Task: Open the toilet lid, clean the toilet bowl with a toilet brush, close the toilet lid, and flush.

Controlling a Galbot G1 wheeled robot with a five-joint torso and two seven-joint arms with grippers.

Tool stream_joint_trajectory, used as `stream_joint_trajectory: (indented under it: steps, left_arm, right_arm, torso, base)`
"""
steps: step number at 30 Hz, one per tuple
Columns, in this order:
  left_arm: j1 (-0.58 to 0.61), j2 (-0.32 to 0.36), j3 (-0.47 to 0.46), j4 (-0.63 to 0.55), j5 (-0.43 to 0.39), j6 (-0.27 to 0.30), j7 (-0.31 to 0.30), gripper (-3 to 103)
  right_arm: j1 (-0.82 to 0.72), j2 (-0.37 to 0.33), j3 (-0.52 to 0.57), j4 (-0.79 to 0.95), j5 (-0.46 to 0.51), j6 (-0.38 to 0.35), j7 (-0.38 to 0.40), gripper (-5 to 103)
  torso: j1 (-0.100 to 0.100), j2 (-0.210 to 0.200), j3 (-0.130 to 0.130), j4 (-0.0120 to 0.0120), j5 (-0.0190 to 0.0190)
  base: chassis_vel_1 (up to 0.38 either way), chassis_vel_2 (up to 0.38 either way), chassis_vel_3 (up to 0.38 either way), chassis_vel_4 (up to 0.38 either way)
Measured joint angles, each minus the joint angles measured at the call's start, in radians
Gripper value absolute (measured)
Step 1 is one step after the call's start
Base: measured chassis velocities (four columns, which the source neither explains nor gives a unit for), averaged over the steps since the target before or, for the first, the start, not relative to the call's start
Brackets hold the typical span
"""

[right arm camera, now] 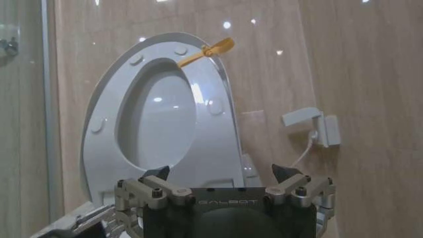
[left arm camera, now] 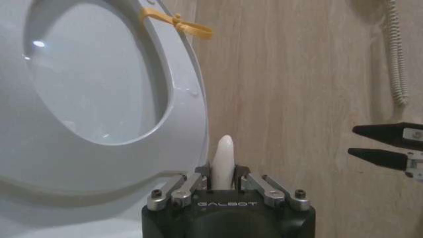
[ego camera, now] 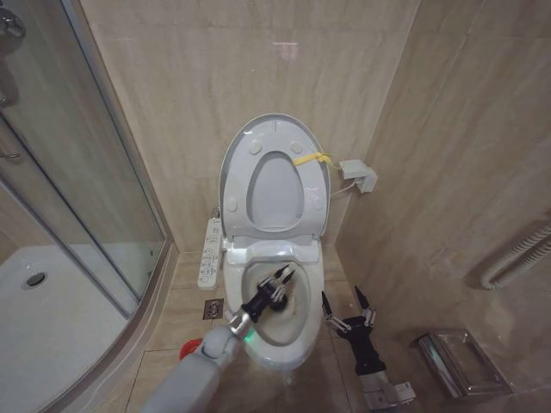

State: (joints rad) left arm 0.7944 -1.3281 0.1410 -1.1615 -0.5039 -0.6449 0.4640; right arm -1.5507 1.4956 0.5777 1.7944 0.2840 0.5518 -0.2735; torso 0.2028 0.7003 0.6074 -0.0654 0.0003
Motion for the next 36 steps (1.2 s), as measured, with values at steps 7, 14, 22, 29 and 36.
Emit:
stream_joint_trajectory:
  steps: [7, 14, 22, 29, 36]
  left_arm:
    - [-0.018, -0.007, -0.017, 0.164, 0.014, -0.023, -0.003, 24]
    - [-0.028, -0.007, 0.046, 0.005, -0.034, 0.012, -0.012, 24]
    - [-0.125, 0.024, 0.206, 0.007, -0.091, 0.103, -0.083, 24]
    - [-0.260, 0.100, 0.362, -0.081, -0.129, 0.230, -0.159, 22]
    - [-0.330, 0.147, 0.434, -0.095, -0.200, 0.224, -0.078, 23]
  right_arm:
    - [0.010, -0.001, -0.002, -0.008, 0.000, 0.000, -0.002, 100]
    - [0.020, -0.002, -0.001, -0.022, -0.001, -0.001, -0.002, 100]
    - [0.027, 0.003, -0.003, -0.025, -0.005, -0.003, -0.005, 100]
    - [0.023, 0.004, 0.001, -0.029, -0.006, -0.003, -0.005, 100]
    - [0.034, 0.003, 0.005, -0.038, -0.006, -0.002, -0.005, 100]
  torso:
    - [0.000, 0.000, 0.000, 0.0027, 0.0007]
    - [0.000, 0.000, 0.000, -0.0001, 0.0000]
    - [0.000, 0.000, 0.000, 0.0009, 0.0003]
    - [0.000, 0.000, 0.000, 0.0008, 0.0000]
    - [0.000, 0.000, 0.000, 0.0022, 0.0001]
  base:
    - [0.000, 0.000, 0.000, 0.000]
    - [0.000, 0.000, 0.000, 0.000]
    - [0.000, 0.000, 0.000, 0.000]
    - [0.000, 0.000, 0.000, 0.000]
    - [0.000, 0.000, 0.000, 0.000]
